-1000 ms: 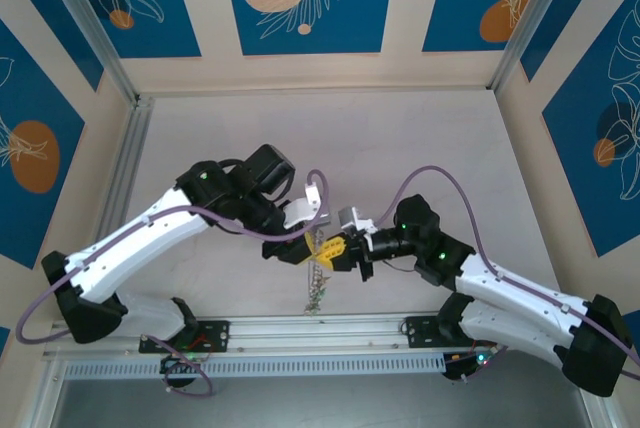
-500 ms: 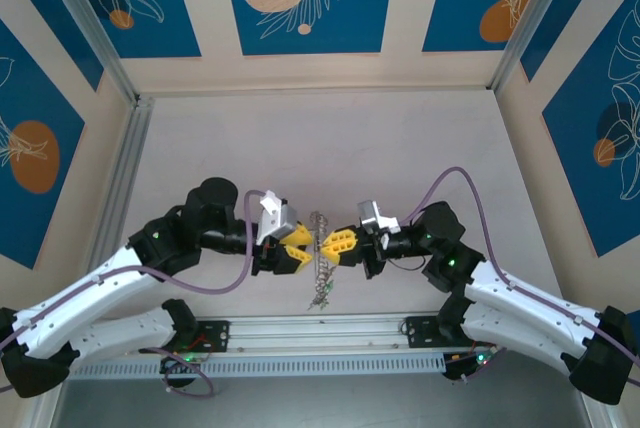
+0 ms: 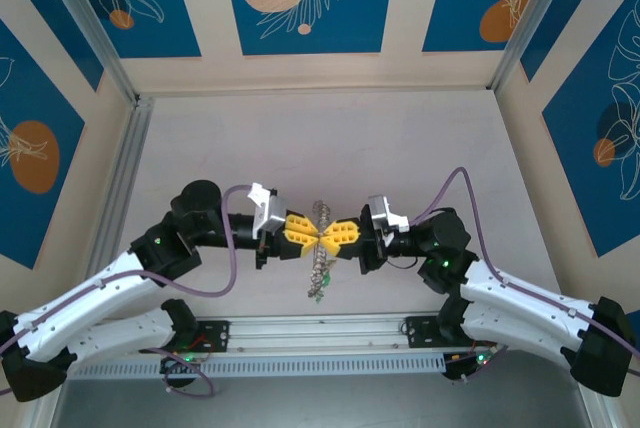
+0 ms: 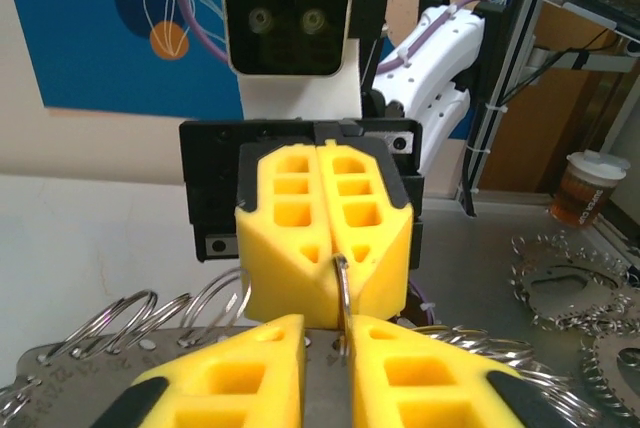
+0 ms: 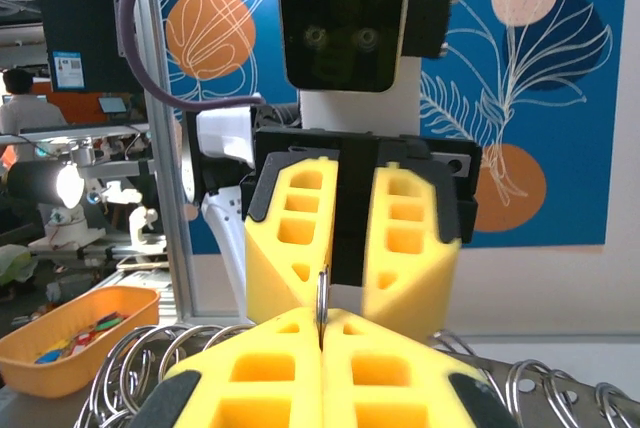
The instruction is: Put the keys on the keyring
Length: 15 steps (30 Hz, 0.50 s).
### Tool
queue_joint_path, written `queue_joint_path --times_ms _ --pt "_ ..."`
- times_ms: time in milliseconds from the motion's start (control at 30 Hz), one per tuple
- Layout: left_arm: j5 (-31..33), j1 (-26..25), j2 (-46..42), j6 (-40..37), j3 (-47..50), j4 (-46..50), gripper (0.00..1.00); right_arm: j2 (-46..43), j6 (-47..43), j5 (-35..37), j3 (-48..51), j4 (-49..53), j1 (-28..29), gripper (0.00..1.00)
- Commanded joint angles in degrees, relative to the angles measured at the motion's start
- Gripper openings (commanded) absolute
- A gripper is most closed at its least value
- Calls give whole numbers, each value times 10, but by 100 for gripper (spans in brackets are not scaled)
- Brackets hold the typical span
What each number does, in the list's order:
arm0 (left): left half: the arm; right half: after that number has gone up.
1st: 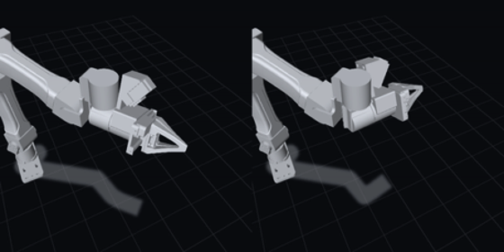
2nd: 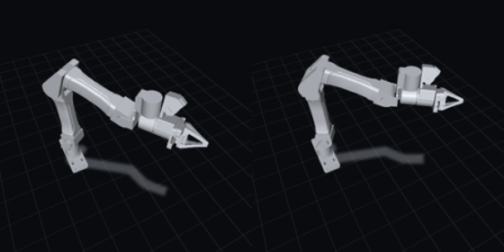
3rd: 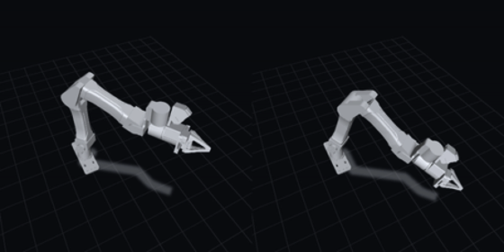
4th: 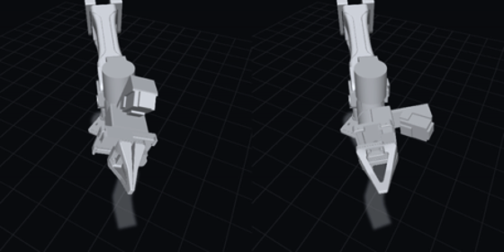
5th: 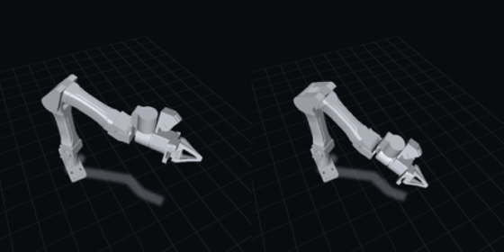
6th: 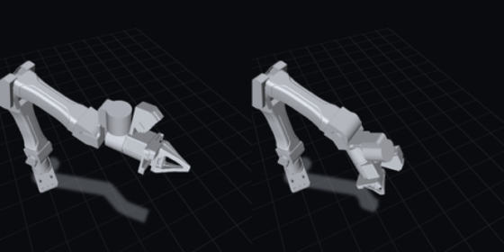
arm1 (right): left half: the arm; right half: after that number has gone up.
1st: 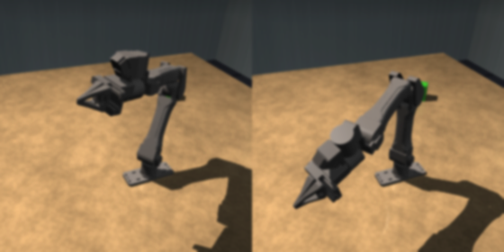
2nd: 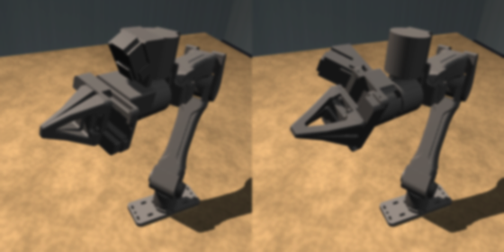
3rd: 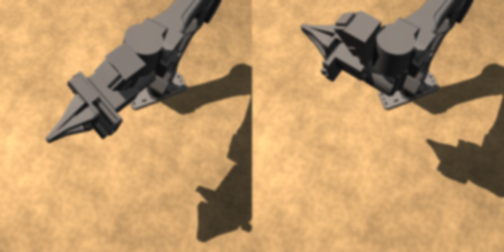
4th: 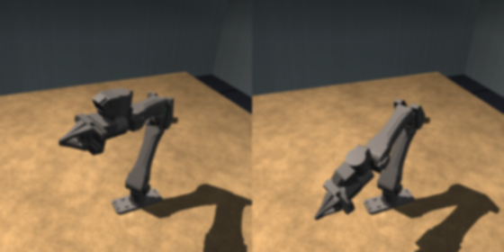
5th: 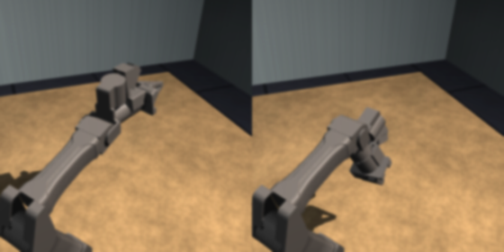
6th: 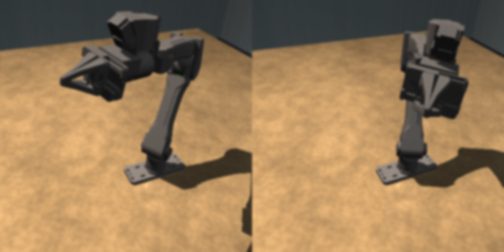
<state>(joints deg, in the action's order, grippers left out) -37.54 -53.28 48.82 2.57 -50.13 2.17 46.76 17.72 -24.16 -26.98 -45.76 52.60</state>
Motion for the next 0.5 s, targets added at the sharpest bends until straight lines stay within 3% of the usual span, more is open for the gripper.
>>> queue_joint_path --times_ms 0,233,367,467 --pt "-1 0 3 1 7 -39 14 18 7 23 6 -46 15 0" --pt "-3 0 5 6 11 -55 12 40 9 20 6 -58 22 0" --pt "-1 1 6 6 13 -64 0 39 7 20 10 -54 22 0" --pt "2 1 7 -3 7 -54 0 38 2 19 9 -38 23 0"
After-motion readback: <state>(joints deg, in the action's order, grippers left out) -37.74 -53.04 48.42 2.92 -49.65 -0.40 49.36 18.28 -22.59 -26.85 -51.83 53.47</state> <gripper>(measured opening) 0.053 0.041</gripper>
